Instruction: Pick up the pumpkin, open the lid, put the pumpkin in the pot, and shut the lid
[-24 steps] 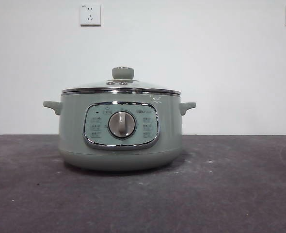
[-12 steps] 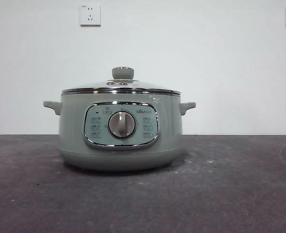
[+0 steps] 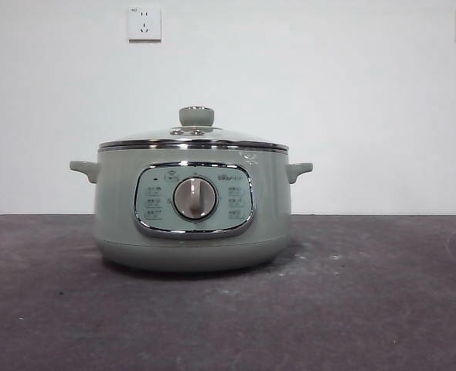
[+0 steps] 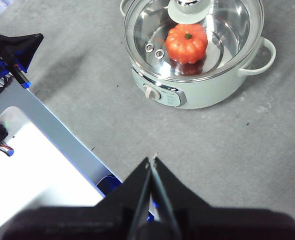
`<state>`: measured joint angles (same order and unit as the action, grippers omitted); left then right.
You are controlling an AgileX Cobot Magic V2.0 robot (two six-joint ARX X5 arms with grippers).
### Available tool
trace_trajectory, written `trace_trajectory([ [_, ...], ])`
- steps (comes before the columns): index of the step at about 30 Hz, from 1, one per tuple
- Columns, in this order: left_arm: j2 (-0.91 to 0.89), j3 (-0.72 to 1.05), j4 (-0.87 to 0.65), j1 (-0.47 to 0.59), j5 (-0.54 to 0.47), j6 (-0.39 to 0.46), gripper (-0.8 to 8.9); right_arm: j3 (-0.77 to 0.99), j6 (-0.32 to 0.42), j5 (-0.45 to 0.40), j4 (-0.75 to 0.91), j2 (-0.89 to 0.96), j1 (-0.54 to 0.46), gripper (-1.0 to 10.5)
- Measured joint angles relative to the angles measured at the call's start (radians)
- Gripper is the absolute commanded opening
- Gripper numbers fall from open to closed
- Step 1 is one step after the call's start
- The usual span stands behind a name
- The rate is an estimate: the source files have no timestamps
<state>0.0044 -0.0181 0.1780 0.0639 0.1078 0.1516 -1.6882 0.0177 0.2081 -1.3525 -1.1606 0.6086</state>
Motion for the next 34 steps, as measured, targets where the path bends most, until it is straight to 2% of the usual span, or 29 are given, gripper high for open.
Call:
trace_trajectory([
  [20, 0.0, 0.0, 0.0, 0.0, 0.0, -0.006, -0.03, 0.0, 0.0, 0.001, 0.0, 0.0, 0.001, 0.0],
  [24, 0.0, 0.0, 0.0, 0.0, 0.0, -0.006, -0.03, 0.0, 0.001, -0.045, 0.0, 0.005, -0.007, 0.0],
  [26, 0.0, 0.0, 0.0, 0.0, 0.0, -0.006, -0.03, 0.0, 0.013, -0.075, 0.0, 0.016, -0.029, 0.0],
  [30, 0.0, 0.0, 0.0, 0.0, 0.0, -0.006, -0.03, 0.0, 0.024, -0.078, 0.002, 0.065, -0.092, 0.0],
  [34, 0.0, 0.0, 0.0, 0.0, 0.0, -0.006, -0.03, 0.0, 0.024, -0.077, 0.113, 0.141, -0.179, 0.0],
])
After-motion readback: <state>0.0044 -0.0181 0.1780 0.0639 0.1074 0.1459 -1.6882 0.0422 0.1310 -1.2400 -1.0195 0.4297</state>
